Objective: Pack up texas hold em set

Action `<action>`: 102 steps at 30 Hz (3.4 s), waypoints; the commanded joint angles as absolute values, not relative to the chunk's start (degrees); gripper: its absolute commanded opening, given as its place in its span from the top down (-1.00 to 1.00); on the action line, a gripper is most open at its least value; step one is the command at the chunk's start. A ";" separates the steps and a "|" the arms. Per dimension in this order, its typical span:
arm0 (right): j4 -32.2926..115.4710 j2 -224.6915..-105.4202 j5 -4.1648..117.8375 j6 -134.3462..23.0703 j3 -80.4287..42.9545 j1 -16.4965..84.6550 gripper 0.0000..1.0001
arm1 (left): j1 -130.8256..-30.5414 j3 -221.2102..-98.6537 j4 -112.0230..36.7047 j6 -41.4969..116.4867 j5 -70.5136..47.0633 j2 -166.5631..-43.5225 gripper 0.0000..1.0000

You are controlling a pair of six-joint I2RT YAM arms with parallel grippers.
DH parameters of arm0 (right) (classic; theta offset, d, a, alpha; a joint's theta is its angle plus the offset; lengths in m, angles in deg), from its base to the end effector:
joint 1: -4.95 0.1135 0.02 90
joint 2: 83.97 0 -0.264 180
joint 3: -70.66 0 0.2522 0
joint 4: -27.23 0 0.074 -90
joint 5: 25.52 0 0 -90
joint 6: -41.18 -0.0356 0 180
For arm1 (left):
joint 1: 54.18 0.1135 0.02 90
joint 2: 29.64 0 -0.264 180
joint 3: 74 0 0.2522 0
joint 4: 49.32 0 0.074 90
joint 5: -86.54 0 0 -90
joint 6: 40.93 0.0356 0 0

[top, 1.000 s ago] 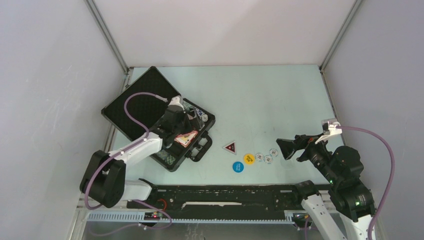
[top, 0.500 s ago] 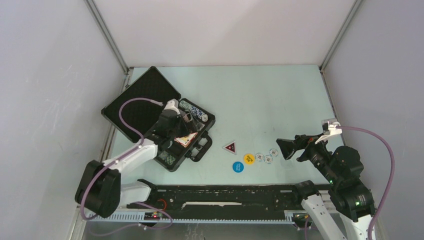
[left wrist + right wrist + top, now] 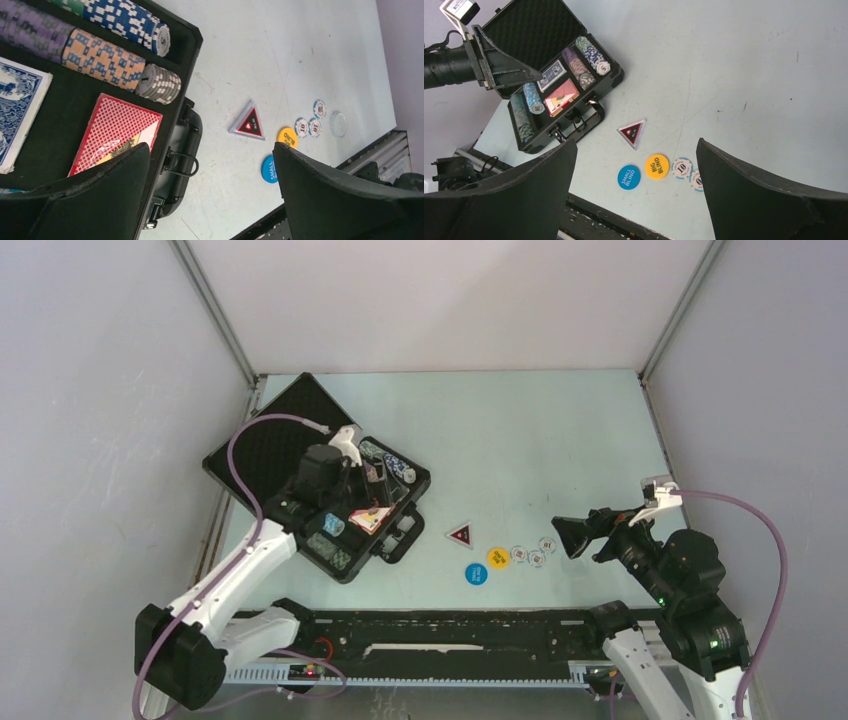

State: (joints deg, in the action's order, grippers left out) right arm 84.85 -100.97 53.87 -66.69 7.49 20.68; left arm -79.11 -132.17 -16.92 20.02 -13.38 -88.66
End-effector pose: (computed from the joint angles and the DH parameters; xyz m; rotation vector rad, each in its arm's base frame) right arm 0.0454 0.0196 0.3510 -0.1030 1.8019 0.5853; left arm 0.2037 -0.1015 0.2763 0.0243 2.2329 -0.7193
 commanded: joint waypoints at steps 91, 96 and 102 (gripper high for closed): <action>84.40 -106.74 51.57 -68.44 7.68 22.03 -0.99 | -108.30 -181.54 10.37 42.14 -8.03 -147.91 -0.97; 84.41 -106.52 51.64 -68.59 7.68 22.07 -0.99 | -109.14 -182.85 10.94 41.59 -7.13 -149.30 -0.89; 84.38 -106.48 51.65 -68.45 7.68 22.09 -0.99 | -109.47 -182.03 11.38 42.24 -5.82 -149.33 -0.82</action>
State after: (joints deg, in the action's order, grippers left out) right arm 86.12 -107.00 52.10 -68.70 7.49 21.68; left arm -109.08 -180.03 10.55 40.60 -6.64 -149.64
